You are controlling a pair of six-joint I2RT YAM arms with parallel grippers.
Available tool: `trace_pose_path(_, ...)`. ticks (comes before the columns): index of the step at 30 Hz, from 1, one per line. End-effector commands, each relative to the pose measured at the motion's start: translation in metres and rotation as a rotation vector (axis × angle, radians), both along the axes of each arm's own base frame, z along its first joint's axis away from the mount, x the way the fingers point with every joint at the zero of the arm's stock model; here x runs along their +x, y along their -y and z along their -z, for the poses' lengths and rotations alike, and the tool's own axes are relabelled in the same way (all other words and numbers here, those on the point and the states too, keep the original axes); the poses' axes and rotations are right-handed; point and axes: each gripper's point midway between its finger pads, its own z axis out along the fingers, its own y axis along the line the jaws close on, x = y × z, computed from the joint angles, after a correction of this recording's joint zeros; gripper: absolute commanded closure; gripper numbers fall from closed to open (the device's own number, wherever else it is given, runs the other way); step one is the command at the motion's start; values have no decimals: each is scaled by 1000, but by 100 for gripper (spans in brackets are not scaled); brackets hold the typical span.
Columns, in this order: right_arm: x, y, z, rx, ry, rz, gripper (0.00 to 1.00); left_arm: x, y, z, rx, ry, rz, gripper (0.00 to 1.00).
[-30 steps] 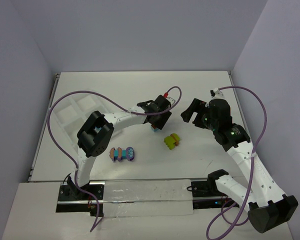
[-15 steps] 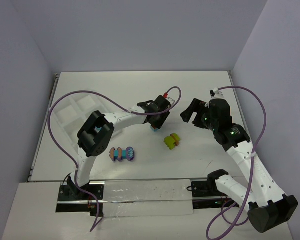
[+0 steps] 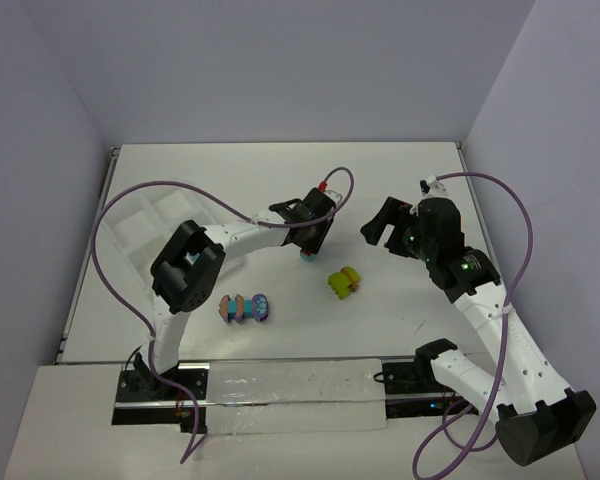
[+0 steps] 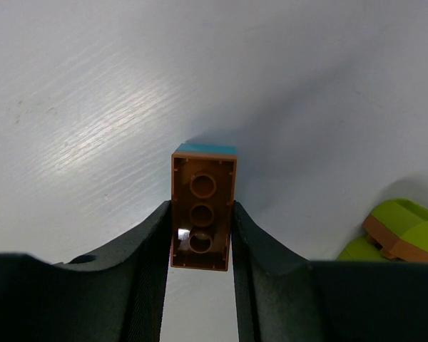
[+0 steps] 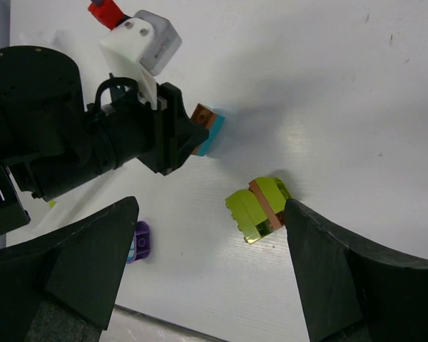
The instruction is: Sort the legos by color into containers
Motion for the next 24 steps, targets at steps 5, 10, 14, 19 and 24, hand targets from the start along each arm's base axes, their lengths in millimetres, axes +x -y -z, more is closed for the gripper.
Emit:
trace_pose_path(5, 6, 3, -17, -10, 81, -9, 10, 0, -21, -120, -591, -75, -135, 100)
trace_pose_path(10, -2, -37, -30, 81, 179, -265, 10, -15, -41, -193, -930, -79, -116, 100)
trace_pose_path(14, -14, -79, -42, 240, 216, -502, 10, -27, -46, -234, -1074, -73, -52, 100)
trace_pose_path(19, -27, -108, -65, 379, 317, -680, 10, -43, -43, -263, -1160, -83, 29, 100)
trace_pose_path(24, -21, -119, -75, 430, 351, -731, 10, -52, -40, -277, -1219, -93, 88, 100)
